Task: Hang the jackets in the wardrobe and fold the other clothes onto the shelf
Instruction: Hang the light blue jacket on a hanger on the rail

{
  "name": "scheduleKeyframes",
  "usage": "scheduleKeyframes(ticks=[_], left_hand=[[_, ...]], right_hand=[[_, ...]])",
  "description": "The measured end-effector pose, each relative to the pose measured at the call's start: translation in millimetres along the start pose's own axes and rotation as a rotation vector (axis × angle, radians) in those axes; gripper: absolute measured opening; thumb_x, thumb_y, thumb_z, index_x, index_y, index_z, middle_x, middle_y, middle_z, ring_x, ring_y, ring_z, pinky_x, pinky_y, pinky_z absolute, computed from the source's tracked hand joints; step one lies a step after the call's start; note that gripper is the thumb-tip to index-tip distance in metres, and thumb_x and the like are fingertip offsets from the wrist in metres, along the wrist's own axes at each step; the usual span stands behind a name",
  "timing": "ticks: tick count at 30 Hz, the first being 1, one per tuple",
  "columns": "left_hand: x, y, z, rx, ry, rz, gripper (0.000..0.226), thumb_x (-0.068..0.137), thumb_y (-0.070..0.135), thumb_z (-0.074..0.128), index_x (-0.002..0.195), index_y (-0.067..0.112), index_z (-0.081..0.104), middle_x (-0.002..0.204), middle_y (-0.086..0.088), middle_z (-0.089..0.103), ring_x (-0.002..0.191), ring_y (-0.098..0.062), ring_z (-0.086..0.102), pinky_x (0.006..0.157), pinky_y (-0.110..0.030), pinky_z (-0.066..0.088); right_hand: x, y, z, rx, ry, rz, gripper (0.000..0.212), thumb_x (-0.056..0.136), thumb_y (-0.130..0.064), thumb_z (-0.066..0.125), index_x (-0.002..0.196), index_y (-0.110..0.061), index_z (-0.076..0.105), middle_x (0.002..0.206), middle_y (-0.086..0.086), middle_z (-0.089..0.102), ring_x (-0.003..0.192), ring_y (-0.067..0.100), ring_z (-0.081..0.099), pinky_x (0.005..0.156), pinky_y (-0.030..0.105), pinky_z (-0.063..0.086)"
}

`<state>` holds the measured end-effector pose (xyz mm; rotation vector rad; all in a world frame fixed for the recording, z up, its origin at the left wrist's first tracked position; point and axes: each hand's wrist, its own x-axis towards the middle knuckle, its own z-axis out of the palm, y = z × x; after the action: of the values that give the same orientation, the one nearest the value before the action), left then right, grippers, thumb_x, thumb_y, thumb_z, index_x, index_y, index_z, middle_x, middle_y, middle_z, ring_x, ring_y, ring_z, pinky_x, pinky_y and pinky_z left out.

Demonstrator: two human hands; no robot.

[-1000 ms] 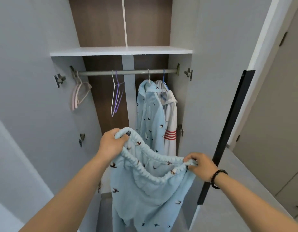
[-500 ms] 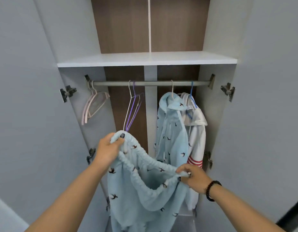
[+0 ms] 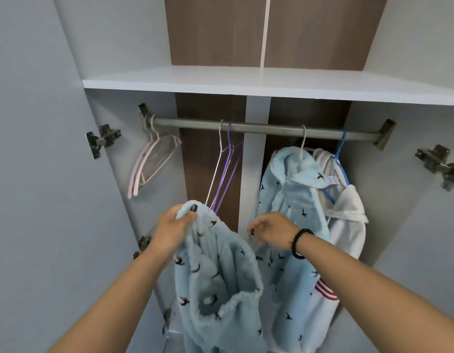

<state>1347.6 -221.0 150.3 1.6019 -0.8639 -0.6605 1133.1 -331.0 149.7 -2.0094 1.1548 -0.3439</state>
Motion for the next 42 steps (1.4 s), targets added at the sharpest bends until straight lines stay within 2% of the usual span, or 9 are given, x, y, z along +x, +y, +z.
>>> scheduleKeyframes(ticks=[4, 10, 15, 20, 25, 30, 34, 38, 42], left_hand=[[39, -16, 9, 0.028, -0.111, -0.022, 0.012, 0.094, 0.018, 0.060, 0.085, 0.021, 0.067, 0.088, -0.007, 0.070, 0.085, -0.025, 0.065, 0.081, -0.042, 0.053], [93, -42, 9, 0.055, -0.211, -0.044, 0.012, 0.095, 0.016, 0.059, 0.093, 0.027, 0.064, 0.088, 0.007, 0.067, 0.081, -0.005, 0.061, 0.062, -0.008, 0.046], [130, -58, -3, 0.033, -0.235, -0.105, 0.017, 0.093, 0.015, 0.061, 0.086, 0.031, 0.067, 0.087, 0.006, 0.070, 0.081, -0.006, 0.063, 0.062, -0.012, 0.045], [156, -65, -12, -0.001, -0.220, -0.129, 0.021, 0.091, 0.015, 0.063, 0.080, 0.031, 0.071, 0.073, 0.011, 0.072, 0.069, -0.001, 0.066, 0.055, -0.009, 0.046], [165, -69, -14, -0.022, -0.218, -0.138, 0.015, 0.091, 0.017, 0.065, 0.082, 0.027, 0.072, 0.073, 0.009, 0.072, 0.068, 0.000, 0.065, 0.056, -0.009, 0.047], [165, -66, -14, -0.033, -0.223, -0.131, 0.015, 0.091, 0.015, 0.064, 0.082, 0.023, 0.073, 0.073, 0.007, 0.072, 0.068, -0.001, 0.065, 0.057, -0.011, 0.048], [158, -62, -13, -0.022, -0.230, -0.126, 0.014, 0.091, 0.016, 0.065, 0.083, 0.023, 0.073, 0.073, 0.006, 0.073, 0.067, -0.001, 0.067, 0.056, -0.012, 0.048], [144, -58, -7, 0.010, -0.220, -0.110, 0.011, 0.091, 0.018, 0.064, 0.085, 0.021, 0.073, 0.078, 0.003, 0.072, 0.073, -0.007, 0.066, 0.059, -0.013, 0.049], [120, -54, 2, 0.012, -0.186, -0.118, 0.009, 0.091, 0.019, 0.065, 0.090, 0.017, 0.073, 0.086, -0.006, 0.074, 0.082, -0.018, 0.068, 0.073, -0.027, 0.054]], right_hand=[[74, -37, -11, 0.181, 0.109, 0.060, 0.017, 0.087, -0.007, 0.062, 0.078, -0.021, 0.064, 0.096, 0.006, 0.069, 0.065, 0.014, 0.067, 0.047, 0.013, 0.044], [173, -61, -6, 0.435, 0.220, 0.267, 0.004, 0.090, -0.011, 0.058, 0.091, -0.015, 0.058, 0.095, 0.007, 0.063, 0.078, 0.019, 0.065, 0.072, 0.030, 0.054], [213, -65, 6, 0.639, 0.225, 0.437, 0.022, 0.090, -0.015, 0.061, 0.108, -0.005, 0.057, 0.097, 0.006, 0.062, 0.088, 0.021, 0.064, 0.069, 0.035, 0.055], [236, -62, 17, 0.822, 0.284, 0.408, 0.010, 0.089, 0.003, 0.058, 0.093, -0.007, 0.059, 0.091, 0.013, 0.068, 0.075, 0.018, 0.068, 0.067, 0.032, 0.058], [249, -66, 24, 0.806, 0.288, 0.384, 0.011, 0.086, -0.006, 0.066, 0.086, -0.011, 0.057, 0.082, 0.008, 0.065, 0.069, 0.015, 0.065, 0.069, 0.032, 0.057], [254, -76, 31, 0.980, 0.426, 0.370, 0.018, 0.090, 0.004, 0.055, 0.081, -0.011, 0.053, 0.072, 0.008, 0.062, 0.062, 0.014, 0.065, 0.054, 0.027, 0.052], [245, -76, 20, 1.093, 0.508, 0.340, 0.021, 0.093, 0.006, 0.049, 0.078, -0.009, 0.051, 0.075, 0.010, 0.058, 0.066, 0.018, 0.062, 0.053, 0.027, 0.051], [223, -72, 0, 1.075, 0.546, 0.280, 0.024, 0.091, 0.008, 0.049, 0.076, -0.009, 0.051, 0.071, 0.010, 0.057, 0.061, 0.020, 0.060, 0.058, 0.031, 0.056], [188, -65, -15, 0.939, 0.531, 0.229, 0.023, 0.090, 0.011, 0.049, 0.076, -0.007, 0.055, 0.071, 0.012, 0.057, 0.058, 0.021, 0.058, 0.057, 0.031, 0.056]])
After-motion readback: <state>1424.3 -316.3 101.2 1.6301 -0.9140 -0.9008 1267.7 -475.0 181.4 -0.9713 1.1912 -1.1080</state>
